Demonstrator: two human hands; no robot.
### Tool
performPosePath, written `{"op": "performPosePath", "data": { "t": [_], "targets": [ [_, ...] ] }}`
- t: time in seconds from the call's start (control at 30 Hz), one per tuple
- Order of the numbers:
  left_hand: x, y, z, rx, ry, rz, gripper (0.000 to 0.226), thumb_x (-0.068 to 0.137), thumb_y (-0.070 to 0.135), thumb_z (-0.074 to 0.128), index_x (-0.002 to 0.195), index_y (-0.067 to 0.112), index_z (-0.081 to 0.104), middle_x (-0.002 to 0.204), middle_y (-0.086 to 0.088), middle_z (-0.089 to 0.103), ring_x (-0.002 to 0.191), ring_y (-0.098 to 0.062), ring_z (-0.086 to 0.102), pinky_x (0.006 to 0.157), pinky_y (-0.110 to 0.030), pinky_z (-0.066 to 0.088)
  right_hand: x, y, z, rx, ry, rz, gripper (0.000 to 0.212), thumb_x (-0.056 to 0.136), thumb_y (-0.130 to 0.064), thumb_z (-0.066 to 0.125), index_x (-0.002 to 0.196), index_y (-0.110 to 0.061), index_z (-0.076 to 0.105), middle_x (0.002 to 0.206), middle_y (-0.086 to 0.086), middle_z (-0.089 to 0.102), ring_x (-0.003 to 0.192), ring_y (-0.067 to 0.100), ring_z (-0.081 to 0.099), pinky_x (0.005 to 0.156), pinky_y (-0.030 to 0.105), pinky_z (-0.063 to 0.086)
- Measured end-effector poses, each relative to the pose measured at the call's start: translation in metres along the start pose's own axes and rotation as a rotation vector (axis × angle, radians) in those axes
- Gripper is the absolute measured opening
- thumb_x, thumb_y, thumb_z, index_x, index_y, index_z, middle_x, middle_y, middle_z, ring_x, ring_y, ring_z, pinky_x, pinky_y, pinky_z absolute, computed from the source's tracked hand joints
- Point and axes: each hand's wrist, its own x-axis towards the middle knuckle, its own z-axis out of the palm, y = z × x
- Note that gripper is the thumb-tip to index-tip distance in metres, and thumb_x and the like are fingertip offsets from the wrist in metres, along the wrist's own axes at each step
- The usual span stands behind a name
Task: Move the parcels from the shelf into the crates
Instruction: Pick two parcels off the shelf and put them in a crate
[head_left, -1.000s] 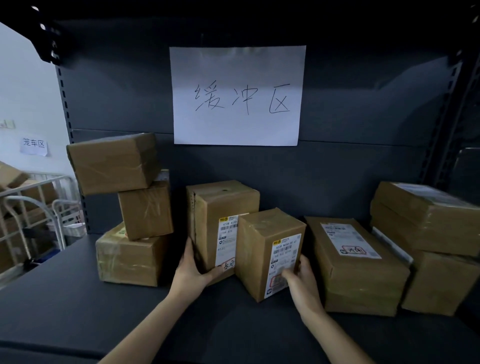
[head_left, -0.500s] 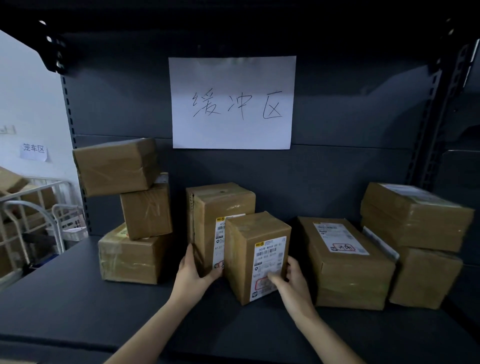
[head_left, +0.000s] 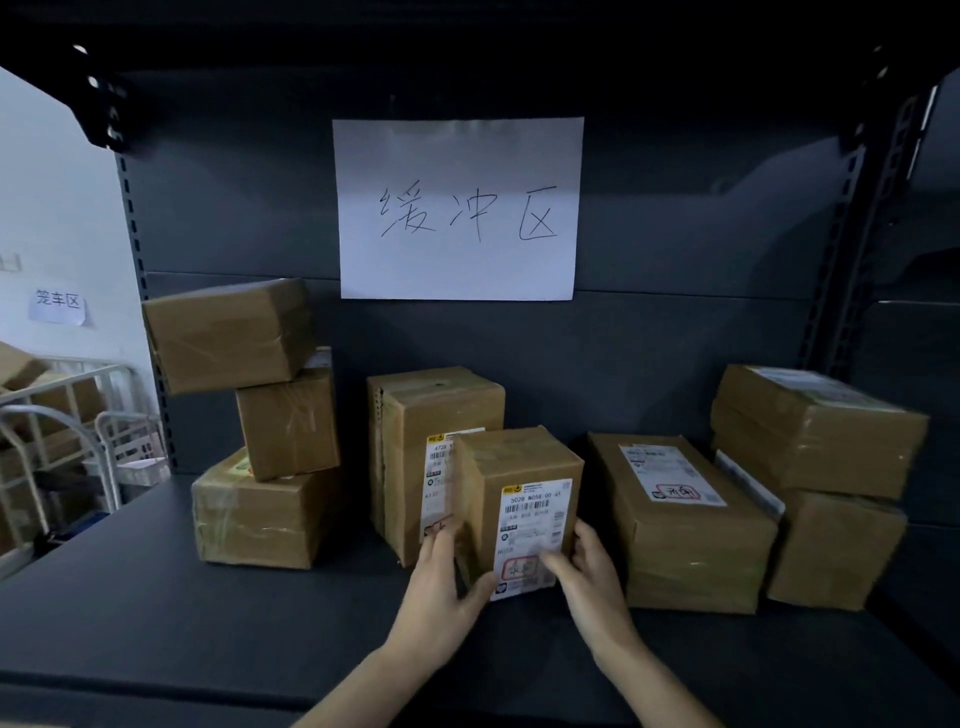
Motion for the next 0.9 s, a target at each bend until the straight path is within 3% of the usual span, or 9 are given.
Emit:
{"op": "performPosePath", "data": {
  "t": [0.13,0.23,0.37,0.47,0.53,0.6,0.7,0.8,0.9],
  "targets": [
    [0.008,0.007,0.013,-0.022,-0.004,0.054,0.056,0.088,0.021,0.061,0.136,0.017,0.033,0.129,0.012,0.038,0.121,0.003,0.032,0.098,-0.006,0.024,-0.015,0.005,-0.004,-0.117,0.129,-0.038,0.041,0.089,-0.013,0.057,0.126,-0.025,0.044,0.109,-0.012,0.058,0.105,0.007,0.054,0.084,0.019,0.042],
    [0.02,0.014,0.027,-0.049,-0.037,0.056,0.048,0.088,0.017,0.06,0.131,0.014,0.039,0.129,0.003,0.049,0.124,-0.008,0.043,0.098,-0.013,0.033,-0.018,0.011,-0.006,-0.18,0.218,-0.025,0.051,0.089,-0.012,0.057,0.135,-0.016,0.039,0.126,-0.001,0.054,0.118,0.014,0.05,0.102,0.033,0.041],
    [0.039,0.026,0.042,-0.086,-0.087,-0.007,0.043,0.09,0.015,0.057,0.13,0.014,0.042,0.126,0.001,0.054,0.121,-0.01,0.049,0.099,-0.022,0.042,-0.009,0.012,-0.009,-0.212,0.288,0.012,0.062,0.088,-0.01,0.058,0.143,-0.012,0.028,0.134,0.003,0.048,0.125,0.018,0.046,0.106,0.037,0.039],
    [0.051,0.03,0.049,-0.115,-0.092,-0.043,0.033,0.09,0.014,0.056,0.122,0.015,0.047,0.122,0.0,0.057,0.116,-0.011,0.053,0.094,-0.021,0.045,0.002,0.005,-0.013,-0.217,0.266,0.025,0.057,0.089,-0.008,0.056,0.141,-0.012,0.032,0.132,0.003,0.051,0.122,0.017,0.048,0.103,0.032,0.04],
    [0.054,0.028,0.048,-0.112,-0.069,-0.064,0.029,0.09,0.014,0.056,0.118,0.016,0.048,0.12,0.001,0.057,0.115,-0.011,0.054,0.094,-0.021,0.044,0.009,-0.002,-0.016,-0.201,0.204,0.024,0.048,0.091,-0.009,0.053,0.135,-0.015,0.038,0.126,-0.001,0.055,0.113,0.012,0.052,0.093,0.026,0.041],
    [0.052,0.025,0.044,-0.09,-0.04,-0.064,0.034,0.09,0.016,0.058,0.122,0.014,0.047,0.122,0.0,0.055,0.118,-0.012,0.051,0.096,-0.02,0.039,0.016,-0.007,-0.019,-0.188,0.145,0.025,0.044,0.091,-0.011,0.053,0.133,-0.018,0.041,0.12,-0.004,0.057,0.104,0.008,0.052,0.086,0.022,0.038],
    [0.04,0.019,0.037,-0.085,-0.035,-0.047,0.044,0.088,0.017,0.06,0.129,0.014,0.043,0.131,-0.001,0.051,0.124,-0.012,0.046,0.101,-0.02,0.036,0.026,-0.004,-0.02,-0.161,0.112,0.042,0.042,0.09,-0.012,0.055,0.129,-0.022,0.045,0.12,-0.002,0.059,0.106,0.011,0.055,0.089,0.026,0.042],
    [0.023,0.011,0.023,-0.07,-0.032,-0.058,0.055,0.088,0.021,0.06,0.137,0.015,0.035,0.135,0.004,0.044,0.126,-0.007,0.04,0.104,-0.019,0.032,0.03,0.001,-0.02,-0.127,0.087,0.058,0.033,0.087,-0.01,0.057,0.114,-0.027,0.047,0.113,-0.002,0.063,0.101,0.012,0.059,0.085,0.027,0.046],
    [0.012,-0.002,-0.001,-0.06,0.132,-0.127,0.056,0.085,0.021,0.065,0.134,0.013,0.038,0.127,0.005,0.044,0.124,-0.012,0.043,0.106,-0.026,0.038,0.036,0.002,-0.015,-0.09,0.043,0.047,0.027,0.085,-0.012,0.061,0.108,-0.024,0.052,0.106,-0.005,0.065,0.095,0.006,0.06,0.077,0.023,0.046]
  ]
}}
